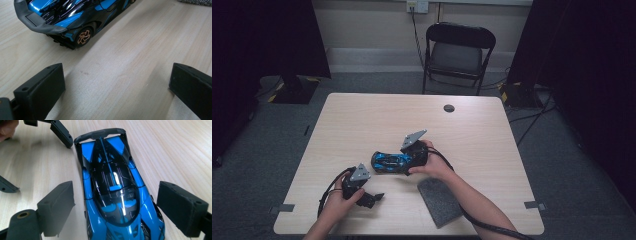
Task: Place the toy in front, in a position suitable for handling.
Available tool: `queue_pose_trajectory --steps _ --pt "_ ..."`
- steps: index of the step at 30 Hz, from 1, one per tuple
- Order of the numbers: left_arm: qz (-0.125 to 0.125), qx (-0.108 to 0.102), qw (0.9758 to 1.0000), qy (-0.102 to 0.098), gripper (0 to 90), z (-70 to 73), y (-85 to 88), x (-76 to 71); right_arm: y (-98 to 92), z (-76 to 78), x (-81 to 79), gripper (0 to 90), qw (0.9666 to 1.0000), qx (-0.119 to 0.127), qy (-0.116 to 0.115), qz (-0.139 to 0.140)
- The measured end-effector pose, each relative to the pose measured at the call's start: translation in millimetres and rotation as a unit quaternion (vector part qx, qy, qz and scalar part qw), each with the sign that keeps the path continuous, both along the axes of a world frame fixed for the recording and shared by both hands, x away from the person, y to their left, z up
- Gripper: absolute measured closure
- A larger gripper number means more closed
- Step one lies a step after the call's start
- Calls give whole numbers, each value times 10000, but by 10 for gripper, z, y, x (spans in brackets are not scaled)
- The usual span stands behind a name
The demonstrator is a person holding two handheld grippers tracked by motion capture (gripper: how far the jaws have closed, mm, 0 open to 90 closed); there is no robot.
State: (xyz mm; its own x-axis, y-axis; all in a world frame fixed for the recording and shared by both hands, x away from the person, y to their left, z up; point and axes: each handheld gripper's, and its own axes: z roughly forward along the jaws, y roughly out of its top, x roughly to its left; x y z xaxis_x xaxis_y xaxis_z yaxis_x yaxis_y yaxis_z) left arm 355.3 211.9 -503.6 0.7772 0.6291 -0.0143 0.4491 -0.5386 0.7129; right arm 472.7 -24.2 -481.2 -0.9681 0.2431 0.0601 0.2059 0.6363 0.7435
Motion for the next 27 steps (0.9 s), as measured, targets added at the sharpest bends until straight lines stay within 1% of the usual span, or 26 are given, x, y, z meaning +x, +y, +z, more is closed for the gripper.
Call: queue_pose_trajectory --steps 1,8,11,12,14,18,20,23,24,25,26,27 --pt "-2 1 10000 0 0 0 0 1 14 -8 9 134 10000 -65 -31 23" --pt "-2 0 10000 0 0 0 0 1 63 -27 20 134 9999 -105 -44 34" --pt "0 2 10000 1 0 0 0 0 89 -42 19 134 9999 -98 -10 63" --pt "-2 -1 10000 1 0 0 0 1 115 -73 14 134 9998 -178 -26 105" --pt "0 3 10000 0 0 0 1 1 133 -99 12 134 9997 -221 -54 99" --pt "-3 0 10000 1 0 0 0 1 163 -119 11 133 9997 -230 -38 94" --pt "-3 0 10000 0 0 0 0 1 200 -125 3 129 9995 -288 -94 128" --pt "-3 -1 10000 1 0 0 0 1 220 -134 15 135 9996 -252 -51 128" --pt "-3 0 10000 1 0 0 0 1 224 -138 20 135 9997 -209 24 90" --pt "-2 -1 10000 1 0 0 0 1 231 -149 30 138 9998 -167 52 88" --pt "-4 1 10000 0 0 0 0 1 248 -165 29 136 9997 -218 17 97" --pt "-3 1 10000 1 0 0 0 1 248 -165 29 136 9997 -218 17 97"
